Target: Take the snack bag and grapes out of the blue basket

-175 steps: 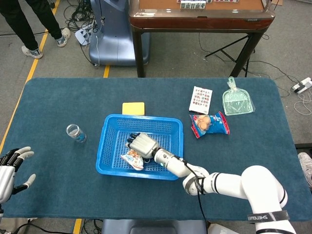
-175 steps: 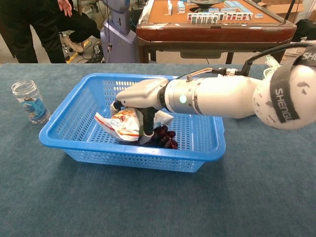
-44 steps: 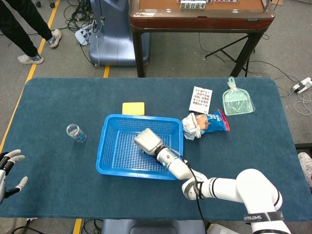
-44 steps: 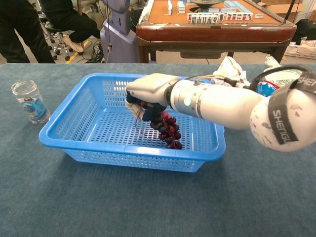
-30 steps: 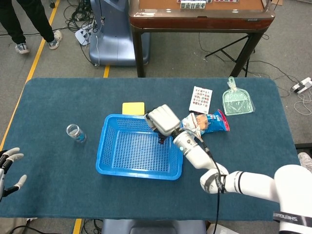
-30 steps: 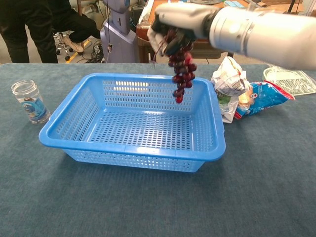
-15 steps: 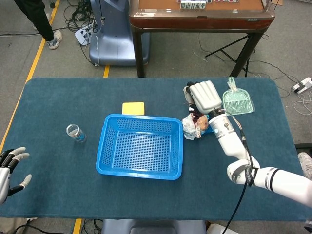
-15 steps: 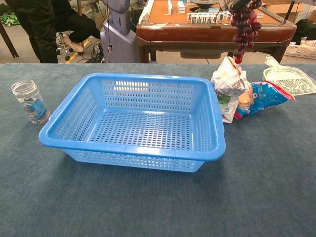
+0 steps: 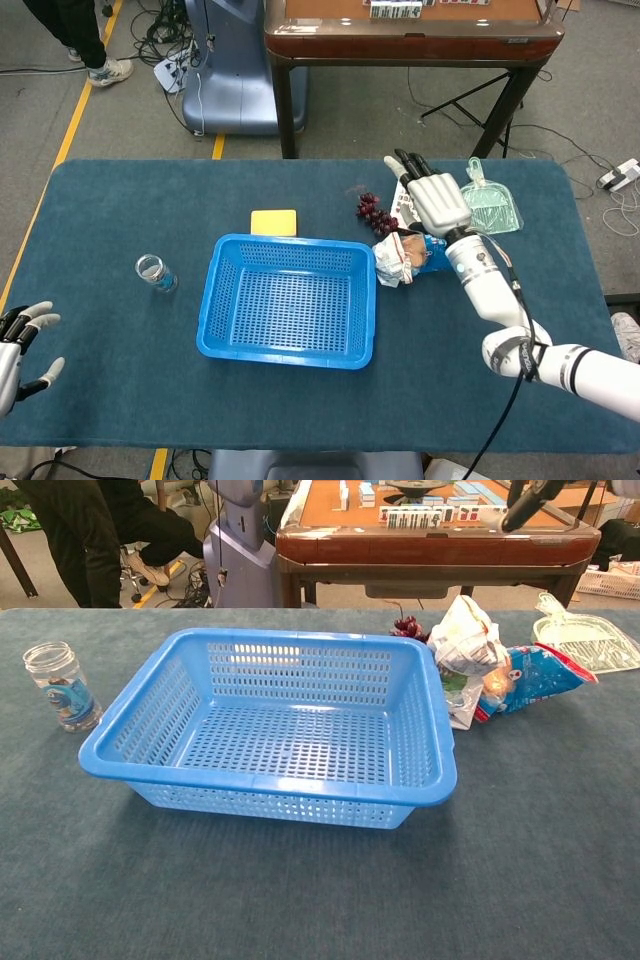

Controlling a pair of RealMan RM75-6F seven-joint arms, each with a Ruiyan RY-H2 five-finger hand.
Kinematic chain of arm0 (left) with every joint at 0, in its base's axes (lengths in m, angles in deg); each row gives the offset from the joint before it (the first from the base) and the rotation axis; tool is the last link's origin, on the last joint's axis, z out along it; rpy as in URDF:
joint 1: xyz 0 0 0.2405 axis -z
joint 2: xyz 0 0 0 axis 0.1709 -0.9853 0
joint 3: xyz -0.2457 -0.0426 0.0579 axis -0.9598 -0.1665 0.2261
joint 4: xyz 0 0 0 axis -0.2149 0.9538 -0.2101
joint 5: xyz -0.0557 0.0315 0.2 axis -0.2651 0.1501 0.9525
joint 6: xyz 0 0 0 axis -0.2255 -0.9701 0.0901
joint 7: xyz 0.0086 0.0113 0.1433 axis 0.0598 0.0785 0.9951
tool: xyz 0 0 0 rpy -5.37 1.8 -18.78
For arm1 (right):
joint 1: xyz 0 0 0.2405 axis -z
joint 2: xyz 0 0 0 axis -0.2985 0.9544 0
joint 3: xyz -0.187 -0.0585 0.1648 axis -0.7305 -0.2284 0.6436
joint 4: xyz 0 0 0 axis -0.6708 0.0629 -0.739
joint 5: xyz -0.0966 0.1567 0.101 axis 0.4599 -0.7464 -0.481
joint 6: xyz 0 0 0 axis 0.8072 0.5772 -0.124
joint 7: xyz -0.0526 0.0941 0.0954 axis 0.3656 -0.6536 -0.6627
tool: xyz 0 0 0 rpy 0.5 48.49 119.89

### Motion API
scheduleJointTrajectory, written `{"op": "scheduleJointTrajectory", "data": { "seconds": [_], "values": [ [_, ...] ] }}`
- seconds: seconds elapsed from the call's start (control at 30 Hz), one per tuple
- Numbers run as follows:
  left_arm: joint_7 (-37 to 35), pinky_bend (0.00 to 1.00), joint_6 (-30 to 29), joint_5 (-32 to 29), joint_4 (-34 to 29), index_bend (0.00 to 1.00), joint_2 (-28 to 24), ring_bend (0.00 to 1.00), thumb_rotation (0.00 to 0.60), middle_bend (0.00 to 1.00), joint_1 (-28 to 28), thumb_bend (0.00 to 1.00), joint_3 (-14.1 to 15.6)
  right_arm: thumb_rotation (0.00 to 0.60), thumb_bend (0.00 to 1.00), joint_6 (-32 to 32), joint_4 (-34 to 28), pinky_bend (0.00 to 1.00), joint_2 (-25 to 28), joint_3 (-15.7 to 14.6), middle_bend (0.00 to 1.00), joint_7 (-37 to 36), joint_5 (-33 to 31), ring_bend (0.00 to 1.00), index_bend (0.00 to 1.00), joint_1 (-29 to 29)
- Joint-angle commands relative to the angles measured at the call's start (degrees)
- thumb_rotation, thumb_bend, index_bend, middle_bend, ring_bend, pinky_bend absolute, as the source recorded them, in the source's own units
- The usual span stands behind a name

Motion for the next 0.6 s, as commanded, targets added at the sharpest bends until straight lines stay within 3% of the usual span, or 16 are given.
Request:
{"op": "scheduleJointTrajectory", "data": {
  "seconds": [0.03, 0.2, 0.6],
  "values": [
    [-0.2, 0.25, 0.1, -0.1, 0.1, 0.36, 0.0, 0.16, 0.600, 0.21, 0.1, 0.27, -0.1, 0.600, 0.48, -7.2, -4.9, 0.30, 3.4, -2.4, 0.08, 1.4, 3.4, 0.07, 0.00, 5.1],
    [-0.3, 0.24, 0.8, -0.3, 0.3, 0.36, 0.3, 0.16, 0.600, 0.21, 0.4, 0.27, 0.0, 0.600, 0.48, -16.2, -11.3, 0.30, 6.8, -6.4, 0.17, 4.3, 4.4, 0.14, 0.01, 12.9],
    [0.7, 0.25, 2.5, 0.0, 0.1, 0.36, 1.3, 0.16, 0.600, 0.21, 1.5, 0.27, 0.3, 0.600, 0.48, -31.3, -18.5, 0.32, 11.2, -17.1, 0.22, 0.8, 15.2, 0.17, 0.07, 30.8]
  ]
}}
